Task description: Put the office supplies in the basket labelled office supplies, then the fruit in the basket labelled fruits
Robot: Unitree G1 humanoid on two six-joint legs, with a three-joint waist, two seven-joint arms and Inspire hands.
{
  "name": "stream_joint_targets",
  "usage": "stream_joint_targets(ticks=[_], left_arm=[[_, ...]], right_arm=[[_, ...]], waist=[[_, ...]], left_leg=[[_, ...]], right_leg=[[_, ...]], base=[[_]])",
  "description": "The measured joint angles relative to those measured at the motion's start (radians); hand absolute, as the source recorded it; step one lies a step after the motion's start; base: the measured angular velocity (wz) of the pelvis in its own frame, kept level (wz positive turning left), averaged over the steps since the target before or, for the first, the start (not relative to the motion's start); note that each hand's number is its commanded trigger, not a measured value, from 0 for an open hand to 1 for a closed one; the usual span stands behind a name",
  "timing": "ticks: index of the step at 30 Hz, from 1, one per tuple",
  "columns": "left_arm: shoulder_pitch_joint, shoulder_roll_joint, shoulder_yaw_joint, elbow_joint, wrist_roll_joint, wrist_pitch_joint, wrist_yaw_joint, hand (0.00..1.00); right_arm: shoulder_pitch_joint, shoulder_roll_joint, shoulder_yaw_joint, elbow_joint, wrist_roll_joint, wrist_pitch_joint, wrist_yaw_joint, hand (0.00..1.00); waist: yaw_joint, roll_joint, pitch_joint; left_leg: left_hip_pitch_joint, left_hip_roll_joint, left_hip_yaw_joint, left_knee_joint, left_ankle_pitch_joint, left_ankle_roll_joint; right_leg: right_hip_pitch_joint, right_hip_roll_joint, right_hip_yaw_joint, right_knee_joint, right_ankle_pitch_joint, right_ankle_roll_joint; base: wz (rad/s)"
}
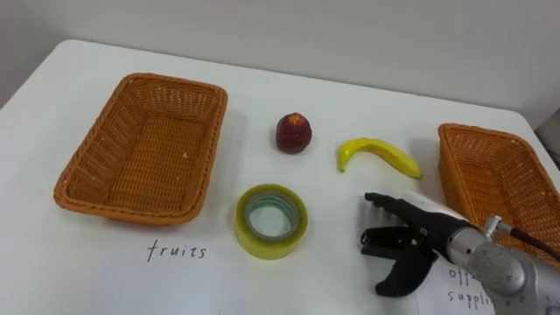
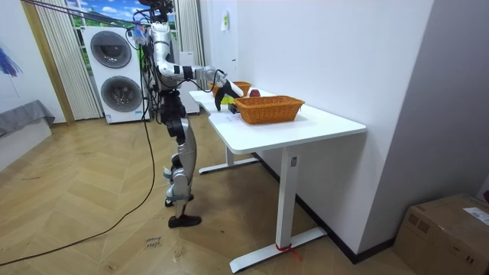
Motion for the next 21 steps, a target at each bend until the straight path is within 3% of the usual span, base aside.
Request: stream_joint_targets(ticks=[21], left_arm=[[0.0, 0.0, 0.039, -0.001, 0.032, 0.012, -0.043, 0.0]], right_arm=[[-0.03, -0.019, -0.02, 0.0, -0.05, 0.02, 0.022, 0.0]], waist=[[-0.002, 0.003, 0.001]], left_leg=[[-0.002, 0.0, 0.001, -0.005, 0.001, 0.0]], right_leg=[[-0.003, 0.0, -0.003, -0.003, 0.0, 0.0]], base=[[0.0]])
